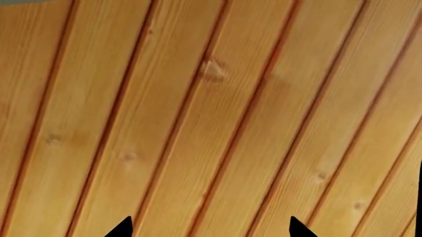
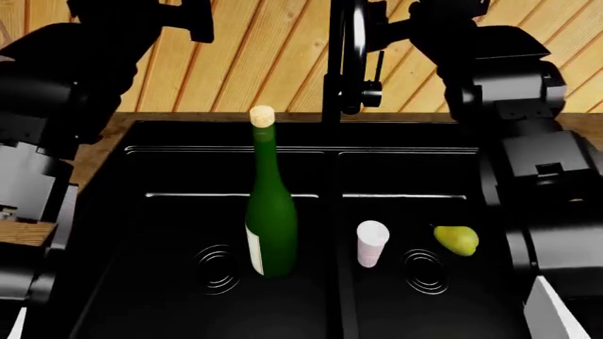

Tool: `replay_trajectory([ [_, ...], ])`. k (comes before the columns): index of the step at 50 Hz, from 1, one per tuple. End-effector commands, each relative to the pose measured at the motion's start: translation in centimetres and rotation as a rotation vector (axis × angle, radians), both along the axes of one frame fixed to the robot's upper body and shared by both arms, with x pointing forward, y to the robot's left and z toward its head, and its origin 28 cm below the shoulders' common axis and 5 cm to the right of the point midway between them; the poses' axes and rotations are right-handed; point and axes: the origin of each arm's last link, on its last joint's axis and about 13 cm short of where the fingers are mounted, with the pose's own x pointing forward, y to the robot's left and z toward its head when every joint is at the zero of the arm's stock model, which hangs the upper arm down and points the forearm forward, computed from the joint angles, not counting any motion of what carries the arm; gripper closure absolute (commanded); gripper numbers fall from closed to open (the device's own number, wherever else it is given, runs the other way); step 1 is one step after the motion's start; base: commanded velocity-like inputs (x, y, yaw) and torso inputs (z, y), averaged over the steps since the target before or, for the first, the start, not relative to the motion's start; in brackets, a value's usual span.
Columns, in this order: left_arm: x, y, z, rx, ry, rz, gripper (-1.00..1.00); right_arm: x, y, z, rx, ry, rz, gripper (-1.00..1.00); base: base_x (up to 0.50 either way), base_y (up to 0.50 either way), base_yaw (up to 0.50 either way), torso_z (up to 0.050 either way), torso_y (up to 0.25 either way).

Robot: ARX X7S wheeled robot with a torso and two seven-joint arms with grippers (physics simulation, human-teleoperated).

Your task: Pick the bottle and cup and place them in the sink. Then turn on the water.

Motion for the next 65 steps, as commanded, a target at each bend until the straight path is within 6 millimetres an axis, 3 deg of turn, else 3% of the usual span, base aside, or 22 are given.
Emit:
replay_trajectory([
  [1, 0.85, -0.17, 0.39, 0.017, 0.006, 0.029, -1.0, 0.04, 0.52, 0.17, 0.013, 0.001, 0.01, -1.0, 0.0, 0.0, 0.0, 0.0, 0.0],
  [38, 0.72, 0.16, 0.48, -0.014, 0.006, 0.046, -1.0, -0.01, 0.17, 0.34, 0.001, 0.005, -0.012, -1.0, 0.0, 0.0, 0.0, 0.0, 0.0],
  [65, 0.74, 0.06, 0.21, -0.002, 0.015, 0.038, -1.0, 0.0, 0.27, 0.19, 0.0, 0.012, -0.01, -1.0, 0.0, 0.0, 0.0, 0.0, -0.088],
])
